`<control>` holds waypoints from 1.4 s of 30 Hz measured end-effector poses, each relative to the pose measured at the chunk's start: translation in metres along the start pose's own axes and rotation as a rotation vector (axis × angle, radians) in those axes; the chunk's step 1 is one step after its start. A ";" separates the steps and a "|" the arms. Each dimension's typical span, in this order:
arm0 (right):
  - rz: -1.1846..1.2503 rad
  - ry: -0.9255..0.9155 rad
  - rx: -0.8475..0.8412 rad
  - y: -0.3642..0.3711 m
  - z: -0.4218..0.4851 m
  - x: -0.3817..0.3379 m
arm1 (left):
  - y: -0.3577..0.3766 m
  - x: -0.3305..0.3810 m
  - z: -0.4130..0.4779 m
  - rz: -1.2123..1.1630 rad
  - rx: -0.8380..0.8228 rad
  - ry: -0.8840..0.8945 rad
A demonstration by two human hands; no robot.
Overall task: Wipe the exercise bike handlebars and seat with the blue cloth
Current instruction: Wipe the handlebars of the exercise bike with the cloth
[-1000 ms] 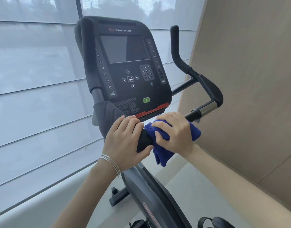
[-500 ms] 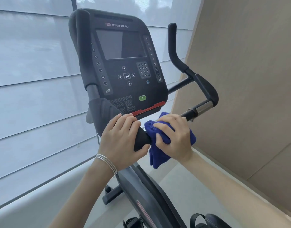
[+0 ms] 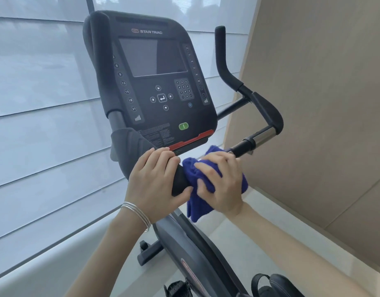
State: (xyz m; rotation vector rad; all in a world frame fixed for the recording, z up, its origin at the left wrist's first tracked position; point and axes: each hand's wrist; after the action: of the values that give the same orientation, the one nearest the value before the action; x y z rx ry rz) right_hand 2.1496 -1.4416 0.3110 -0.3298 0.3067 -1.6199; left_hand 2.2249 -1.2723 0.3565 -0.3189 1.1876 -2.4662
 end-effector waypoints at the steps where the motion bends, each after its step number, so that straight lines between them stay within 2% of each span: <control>1: 0.021 -0.036 -0.003 -0.001 0.003 0.000 | 0.000 0.000 0.000 0.001 0.000 0.003; 3: 0.042 -0.064 -0.030 -0.005 0.018 0.008 | 0.001 -0.001 0.000 0.012 -0.012 0.009; 5: 0.041 -0.058 -0.164 -0.011 0.043 0.022 | 0.000 -0.001 0.000 0.034 -0.031 0.010; 9: 0.039 0.021 -0.753 -0.009 0.087 0.032 | -0.002 0.000 0.000 0.048 -0.052 0.008; 10: 0.060 0.038 -0.818 -0.006 0.093 0.032 | -0.003 0.000 0.000 0.048 -0.054 0.006; 11: 0.099 0.049 -0.808 -0.003 0.094 0.032 | -0.003 0.000 0.000 0.046 -0.055 0.005; 13: 0.144 0.058 -0.644 -0.003 0.087 0.028 | -0.004 0.001 0.000 0.035 -0.049 0.001; 16: 0.020 0.031 -0.471 -0.014 0.060 0.027 | -0.004 0.001 0.000 0.013 -0.030 -0.003; 18: 0.020 -0.030 -0.536 -0.023 0.047 0.033 | -0.004 0.001 0.000 0.019 -0.028 0.005; 21: 0.161 -0.167 -0.824 -0.034 0.051 0.055 | -0.004 0.000 0.000 0.028 -0.015 0.005; 23: 0.153 -0.259 -0.939 -0.037 0.061 0.067 | -0.003 0.001 0.000 0.028 -0.007 0.010; 25: 0.167 -0.259 -0.917 -0.036 0.064 0.069 | -0.003 0.001 -0.001 0.023 0.003 0.012; 28: 0.129 -0.253 -0.668 -0.030 0.051 0.057 | -0.002 0.000 0.000 0.013 0.021 0.006; 30: 0.072 -0.230 -0.586 -0.028 0.043 0.051 | -0.002 0.000 0.000 0.006 0.027 0.006; 32: 0.106 -0.202 -0.655 -0.029 0.049 0.053 | -0.003 0.000 0.001 0.002 0.023 0.006; 35: 0.252 -0.191 -0.869 -0.029 0.071 0.058 | -0.004 0.001 0.001 0.005 0.012 -0.002; 36: 0.282 -0.196 -0.875 -0.028 0.073 0.059 | -0.005 0.002 0.001 0.002 0.008 -0.001; 38: 0.277 -0.200 -0.783 -0.026 0.066 0.059 | -0.005 0.002 0.001 0.004 0.000 -0.005; 42: 0.020 -0.288 -0.354 -0.020 0.022 0.059 | -0.004 0.001 0.001 0.018 0.000 -0.009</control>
State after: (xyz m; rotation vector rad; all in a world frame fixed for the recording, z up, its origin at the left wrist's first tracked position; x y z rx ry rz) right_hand 2.1358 -1.4990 0.3412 -0.8185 0.3739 -1.4716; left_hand 2.2232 -1.2718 0.3606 -0.3181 1.1818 -2.4466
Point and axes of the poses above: each hand's wrist, its own z-axis towards the middle knuckle, its own y-axis out of the palm, x = y × z, and after that the axes turned 6 degrees about -z, right-handed
